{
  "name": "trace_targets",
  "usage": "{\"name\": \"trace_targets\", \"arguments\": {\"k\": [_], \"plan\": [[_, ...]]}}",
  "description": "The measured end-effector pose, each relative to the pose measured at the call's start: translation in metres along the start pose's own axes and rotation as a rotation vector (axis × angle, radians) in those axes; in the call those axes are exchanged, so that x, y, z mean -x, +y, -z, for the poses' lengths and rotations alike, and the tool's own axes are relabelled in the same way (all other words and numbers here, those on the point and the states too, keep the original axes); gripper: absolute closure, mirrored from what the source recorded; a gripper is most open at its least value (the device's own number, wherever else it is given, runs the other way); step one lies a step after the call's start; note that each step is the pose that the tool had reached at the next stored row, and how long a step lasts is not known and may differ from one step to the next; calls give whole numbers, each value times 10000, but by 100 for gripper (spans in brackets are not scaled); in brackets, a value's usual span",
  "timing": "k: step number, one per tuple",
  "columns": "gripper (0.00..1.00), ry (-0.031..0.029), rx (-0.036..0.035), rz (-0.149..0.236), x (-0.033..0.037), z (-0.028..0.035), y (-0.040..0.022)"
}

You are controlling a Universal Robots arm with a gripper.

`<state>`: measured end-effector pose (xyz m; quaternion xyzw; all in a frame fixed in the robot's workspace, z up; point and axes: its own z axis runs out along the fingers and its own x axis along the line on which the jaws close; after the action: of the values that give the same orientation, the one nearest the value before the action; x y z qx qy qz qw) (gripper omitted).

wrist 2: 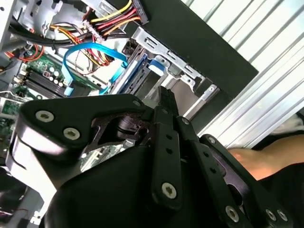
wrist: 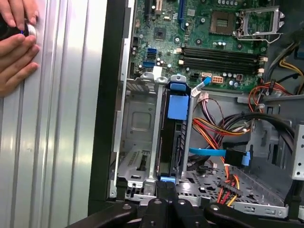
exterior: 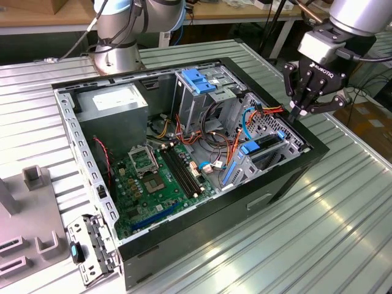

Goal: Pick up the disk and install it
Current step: 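Insert the first disk wire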

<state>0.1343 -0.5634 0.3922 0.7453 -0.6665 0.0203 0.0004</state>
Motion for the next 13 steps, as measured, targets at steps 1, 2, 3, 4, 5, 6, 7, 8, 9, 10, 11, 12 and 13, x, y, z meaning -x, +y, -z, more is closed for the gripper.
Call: {"name": "trace_targets", "arguments": {"k": [1, 2, 3, 4, 5, 6, 7, 8, 9, 10, 11, 12, 13], "plan": [[89, 0, -1, 16, 13, 0, -13], [89, 1, -2, 35, 36, 1, -31], [89, -1, -2, 52, 54, 1, -43], [89, -1, -3, 68, 74, 1, -59], [89, -1, -3, 78, 86, 1, -68], [89, 0, -3, 92, 106, 2, -84], [89, -1, -4, 111, 133, 1, -108], [89, -3, -4, 134, 162, -1, -136], [89, -3, -5, 152, 180, -2, -155], [89, -4, -5, 166, 192, -3, -166], [89, -3, -6, 185, 206, -4, -181], [89, -3, -7, 205, 220, -5, -196], [89, -5, -7, 227, 236, -7, -212]]}}
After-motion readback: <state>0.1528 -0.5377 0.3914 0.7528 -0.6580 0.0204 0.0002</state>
